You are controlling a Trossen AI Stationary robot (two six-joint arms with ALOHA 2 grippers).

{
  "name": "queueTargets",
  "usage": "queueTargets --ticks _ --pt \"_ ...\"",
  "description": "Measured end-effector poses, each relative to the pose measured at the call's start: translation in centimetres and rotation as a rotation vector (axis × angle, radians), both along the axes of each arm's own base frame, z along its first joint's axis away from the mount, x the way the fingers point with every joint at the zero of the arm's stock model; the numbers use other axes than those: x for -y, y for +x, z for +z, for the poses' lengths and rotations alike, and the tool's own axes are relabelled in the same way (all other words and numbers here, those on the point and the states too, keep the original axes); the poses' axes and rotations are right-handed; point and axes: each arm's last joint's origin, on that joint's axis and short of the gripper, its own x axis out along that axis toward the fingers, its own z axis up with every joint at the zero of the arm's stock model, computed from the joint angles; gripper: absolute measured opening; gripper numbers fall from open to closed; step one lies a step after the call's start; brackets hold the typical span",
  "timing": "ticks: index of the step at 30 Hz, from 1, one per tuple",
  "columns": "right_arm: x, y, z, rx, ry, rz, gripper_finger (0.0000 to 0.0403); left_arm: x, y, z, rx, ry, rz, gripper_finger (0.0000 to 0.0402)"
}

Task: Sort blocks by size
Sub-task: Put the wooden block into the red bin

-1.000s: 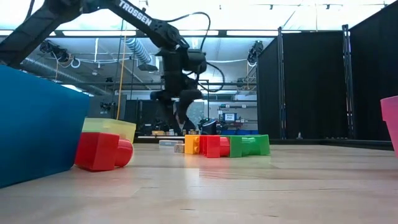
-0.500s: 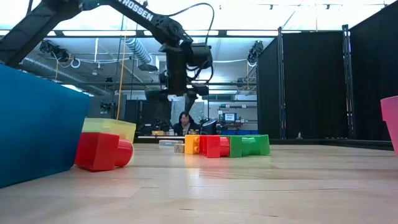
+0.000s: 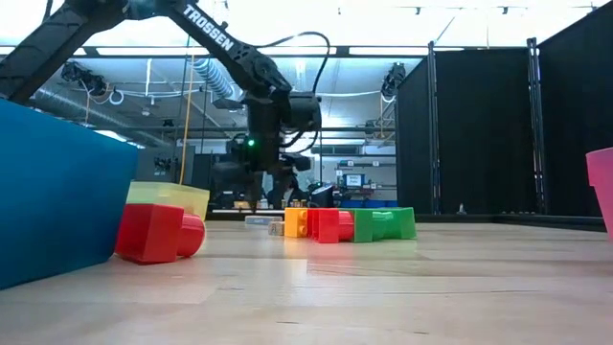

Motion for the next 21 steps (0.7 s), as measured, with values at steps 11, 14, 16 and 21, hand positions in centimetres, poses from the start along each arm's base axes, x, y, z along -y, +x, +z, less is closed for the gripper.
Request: queueTargets --ticks 11,14,16,21 --pt "0.0 0.0 0.0 0.011 -0.009 0.004 0.0299 0.6 -1.0 -3.1 0.069 -0.011 0.075 0.0185" --pt "0.1 0.0 0.0 0.017 -0.015 0.006 0.0297 0.4 -0.9 -3.2 0.084 -0.011 0.069 0.0144" --pt "0.1 0.0 0.0 0.017 -0.018 0.006 0.0295 0.3 -0.8 -3.2 0.09 -0.028 0.047 0.011" --pt "0.2 0.0 0.0 0.018 -0.027 0.007 0.029 0.3 -0.6 -3.1 0.068 -0.023 -0.063 0.0046"
